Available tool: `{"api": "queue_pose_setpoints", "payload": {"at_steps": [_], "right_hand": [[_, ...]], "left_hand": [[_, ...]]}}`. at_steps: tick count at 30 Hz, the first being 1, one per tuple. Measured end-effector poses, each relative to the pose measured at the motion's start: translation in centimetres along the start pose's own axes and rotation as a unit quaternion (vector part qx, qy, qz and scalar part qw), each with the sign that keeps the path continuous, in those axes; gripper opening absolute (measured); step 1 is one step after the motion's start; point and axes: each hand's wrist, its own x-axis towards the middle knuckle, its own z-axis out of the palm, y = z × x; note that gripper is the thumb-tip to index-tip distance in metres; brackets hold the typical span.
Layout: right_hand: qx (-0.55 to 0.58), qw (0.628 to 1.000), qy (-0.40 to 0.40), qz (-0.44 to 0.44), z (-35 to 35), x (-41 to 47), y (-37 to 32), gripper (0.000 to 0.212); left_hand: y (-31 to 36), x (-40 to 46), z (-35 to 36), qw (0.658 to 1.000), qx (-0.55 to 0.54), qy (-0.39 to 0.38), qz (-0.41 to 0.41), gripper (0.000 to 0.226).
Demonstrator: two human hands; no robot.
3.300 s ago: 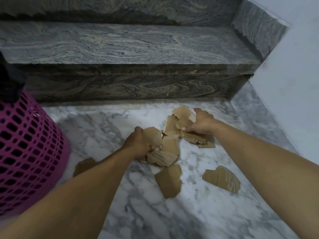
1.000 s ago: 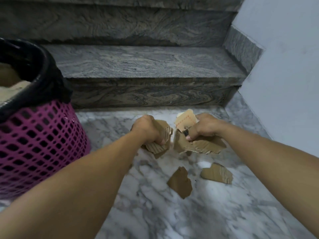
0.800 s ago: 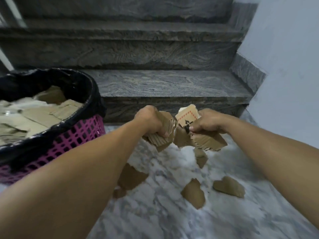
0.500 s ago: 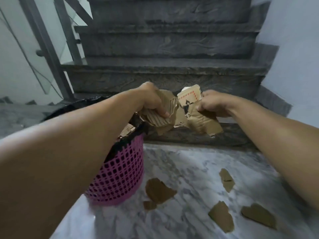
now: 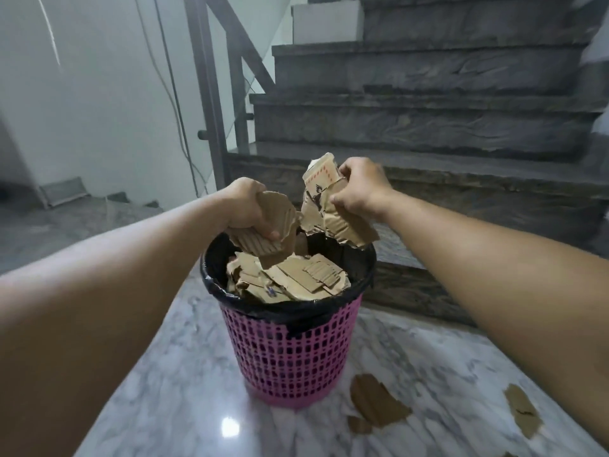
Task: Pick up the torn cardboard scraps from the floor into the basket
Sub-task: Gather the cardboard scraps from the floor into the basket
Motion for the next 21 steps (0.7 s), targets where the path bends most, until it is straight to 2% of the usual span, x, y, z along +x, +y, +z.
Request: {"api": "queue_pose_setpoints", "payload": {"at_steps": [4, 7, 8, 10, 12, 13, 17, 21], "right_hand": [[-0.038, 0.998, 0.041, -0.031, 3.6, -0.3, -0.9, 0.036], [-0.072, 0.992, 0.076, -0.075, 6.3, -1.0, -0.5, 0.034], [-0.101, 0.990, 0.052, -0.079, 7.4, -1.3, 0.0, 0.036], [-0.187, 0.977, -0.089, -0.046, 9.5, -1.8, 1.3, 0.050], [-0.224, 0.946, -0.234, 0.006, 10.9, -2.1, 2.5, 0.058], [-0.212, 0.940, -0.266, 0.024, 11.2, -2.2, 2.8, 0.056], [-0.179, 0.941, -0.287, 0.026, 11.4, -2.3, 3.1, 0.044], [-0.199, 0.912, -0.358, 0.037, 11.5, -2.6, 3.4, 0.045]], "left_hand": [[-4.5, 0.8, 1.5, 0.999, -0.029, 0.009, -0.012, 0.084], [-6.7, 0.7, 2.7, 0.998, 0.021, -0.055, -0.029, 0.081], [-7.1, 0.4, 3.2, 0.993, 0.069, -0.092, -0.036, 0.085], [-7.5, 0.2, 4.3, 0.969, 0.187, -0.160, -0.036, 0.109], [-7.2, 0.3, 5.3, 0.952, 0.229, -0.199, -0.040, 0.125], [-6.9, 0.5, 5.7, 0.949, 0.224, -0.214, -0.050, 0.127], [-7.2, 2.0, 7.8, 0.939, 0.217, -0.248, -0.101, 0.126], [-7.4, 2.7, 9.9, 0.919, 0.256, -0.270, -0.131, 0.107]]}}
